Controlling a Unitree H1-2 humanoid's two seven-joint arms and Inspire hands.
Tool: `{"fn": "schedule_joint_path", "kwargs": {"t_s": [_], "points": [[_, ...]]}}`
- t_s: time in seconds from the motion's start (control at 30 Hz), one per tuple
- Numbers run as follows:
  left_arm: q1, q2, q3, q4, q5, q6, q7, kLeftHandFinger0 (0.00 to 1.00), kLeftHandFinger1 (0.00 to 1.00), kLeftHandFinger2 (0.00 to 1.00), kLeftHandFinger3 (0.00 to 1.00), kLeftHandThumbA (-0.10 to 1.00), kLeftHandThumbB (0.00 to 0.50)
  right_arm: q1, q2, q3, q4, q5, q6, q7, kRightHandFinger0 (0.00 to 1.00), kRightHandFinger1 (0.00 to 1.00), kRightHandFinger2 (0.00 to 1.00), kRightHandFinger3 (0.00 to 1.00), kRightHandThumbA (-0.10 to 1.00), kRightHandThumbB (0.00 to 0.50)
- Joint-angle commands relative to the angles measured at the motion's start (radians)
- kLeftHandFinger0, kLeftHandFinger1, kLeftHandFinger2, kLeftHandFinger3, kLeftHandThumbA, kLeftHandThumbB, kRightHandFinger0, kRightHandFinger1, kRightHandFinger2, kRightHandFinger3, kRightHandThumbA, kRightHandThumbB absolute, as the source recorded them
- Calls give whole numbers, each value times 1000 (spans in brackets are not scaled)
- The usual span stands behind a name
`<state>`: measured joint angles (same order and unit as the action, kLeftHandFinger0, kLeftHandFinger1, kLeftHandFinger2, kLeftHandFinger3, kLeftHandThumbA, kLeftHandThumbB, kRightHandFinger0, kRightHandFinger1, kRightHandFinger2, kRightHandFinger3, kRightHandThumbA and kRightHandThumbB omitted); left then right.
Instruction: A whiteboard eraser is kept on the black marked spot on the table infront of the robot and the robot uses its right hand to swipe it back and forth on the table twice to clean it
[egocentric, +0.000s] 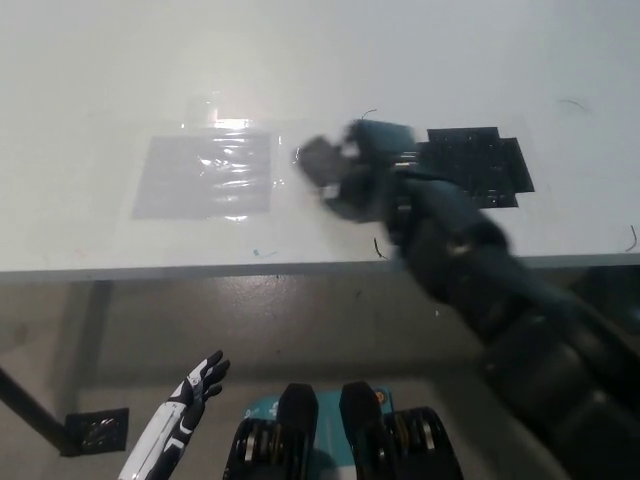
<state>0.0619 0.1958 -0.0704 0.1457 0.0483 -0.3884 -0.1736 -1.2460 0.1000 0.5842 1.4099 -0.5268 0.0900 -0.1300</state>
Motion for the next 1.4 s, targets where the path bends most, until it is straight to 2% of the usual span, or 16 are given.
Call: {"fn": "schedule_joint_path", "kwargs": {"t_s": [0.0, 0.07, 0.43, 0.57, 0.67, 0.77, 0.83, 1.0, 1.07, 1.1, 1.13, 1.23, 1.27, 1.3, 1.33, 1.37], "points": [[-3, 11, -1, -22, -17, -30, -11, 1000, 1000, 1000, 1000, 1000, 445, -83, 37, 10, -26, -26, -16, -1, 47, 168, 232, 365, 776, 323], [-5, 17, 1, -26, -21, -24, -15, 1000, 1000, 1000, 1000, 1000, 446, -71, 52, 2, -22, -18, -27, -11, 0, 3, 44, 235, 744, 318], [-11, 29, 1, -29, -9, -29, -20, 1000, 1000, 1000, 1000, 1000, 425, -8, 1, 15, -4, -32, -33, -11, 7, 59, 111, 289, 751, 290], [-14, 27, -3, -22, -8, -34, -23, 1000, 1000, 1000, 1000, 1000, 411, 42, -60, 3, -10, -23, -41, -10, 0, 1, 54, 243, 691, 274], [-10, 31, -3, -27, -6, -32, -25, 1000, 1000, 1000, 1000, 1000, 407, 72, -98, 25, -8, -47, -40, -17, 141, 183, 228, 478, 702, 270], [-6, 30, -4, -22, -9, -37, -27, 1000, 1000, 1000, 1000, 1000, 407, 107, -160, 34, -12, -54, -38, -11, 39, 65, 120, 338, 728, 271], [-3, 30, -6, -20, -8, -40, -28, 1000, 1000, 1000, 1000, 1000, 396, 118, -186, 34, -13, -53, -32, -3, 1, 2, 64, 353, 727, 268], [26, 23, -8, -16, -11, -48, -23, 1000, 1000, 1000, 1000, 1000, 386, 171, -308, 45, -11, -64, -40, -8, 62, 55, 73, 385, 717, 264], [34, 21, -7, -14, -15, -51, -22, 1000, 1000, 1000, 1000, 1000, 385, 175, -334, 51, -13, -66, -24, 10, 144, 165, 213, 493, 749, 260], [37, 19, -7, -10, -13, -56, -20, 1000, 1000, 1000, 1000, 1000, 392, 182, -375, 47, -17, -62, -23, 8, 412, 436, 535, 803, 737, 261], [40, 18, -6, -6, -13, -61, -18, 1000, 1000, 1000, 1000, 1000, 387, 188, -414, 42, -25, -59, -19, 7, 422, 435, 607, 1000, 733, 273], [47, 15, -2, 0, -9, -70, -10, 1000, 1000, 1000, 1000, 1000, 393, 193, -470, 45, -42, -63, -12, 11, 554, 593, 699, 1000, 706, 258], [48, 13, -1, 2, -5, -71, -7, 1000, 1000, 1000, 1000, 1000, 394, 196, -496, 37, -43, -54, -18, 15, 424, 443, 541, 868, 686, 222], [50, 13, 1, 4, -5, -73, -5, 1000, 1000, 1000, 1000, 1000, 394, 200, -516, 25, -44, -43, -25, 13, 388, 419, 517, 830, 700, 255], [55, 11, 1, 0, -3, -68, -3, 1000, 1000, 1000, 1000, 1000, 400, 205, -548, 29, -41, -48, -31, 11, 524, 604, 684, 840, 762, 265], [58, 9, 1, -2, 0, -66, -1, 1000, 1000, 1000, 1000, 1000, 401, 209, -577, 25, -37, -45, -33, 9, 509, 589, 675, 841, 766, 257]]}}
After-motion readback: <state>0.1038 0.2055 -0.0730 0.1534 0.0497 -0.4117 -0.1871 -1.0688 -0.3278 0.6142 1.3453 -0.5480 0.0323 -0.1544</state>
